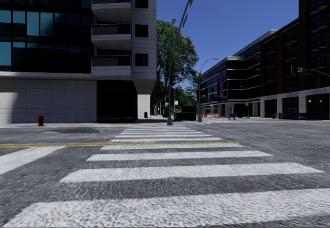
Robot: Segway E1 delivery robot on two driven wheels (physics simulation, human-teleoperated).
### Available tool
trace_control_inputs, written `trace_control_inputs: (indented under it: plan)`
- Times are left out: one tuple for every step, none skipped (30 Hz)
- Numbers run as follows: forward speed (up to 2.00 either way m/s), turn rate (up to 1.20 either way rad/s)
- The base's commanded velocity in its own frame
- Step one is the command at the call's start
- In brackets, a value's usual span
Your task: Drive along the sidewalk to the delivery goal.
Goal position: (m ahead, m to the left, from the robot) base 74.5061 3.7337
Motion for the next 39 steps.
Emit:
trace_control_inputs:
  plan:
    - [2.00,0.00]
    - [2.00,0.00]
    - [2.00,0.00]
    - [2.00,0.00]
    - [2.00,0.00]
    - [2.00,0.00]
    - [2.00,0.00]
    - [2.00,0.00]
    - [2.00,0.02]
    - [2.00,0.02]
    - [2.00,0.06]
    - [2.00,0.08]
    - [2.00,0.08]
    - [2.00,0.11]
    - [2.00,0.14]
    - [2.00,0.17]
    - [2.00,0.17]
    - [2.00,0.21]
    - [2.00,0.25]
    - [2.00,0.27]
    - [2.00,0.27]
    - [2.00,0.28]
    - [2.00,0.29]
    - [2.00,0.29]
    - [2.00,0.31]
    - [2.00,0.31]
    - [2.00,0.31]
    - [2.00,0.31]
    - [2.00,0.32]
    - [2.00,0.32]
    - [2.00,0.32]
    - [2.00,0.32]
    - [2.00,0.28]
    - [2.00,0.00]
    - [2.00,0.00]
    - [2.00,0.00]
    - [2.00,0.00]
    - [2.00,0.00]
    - [2.00,0.00]
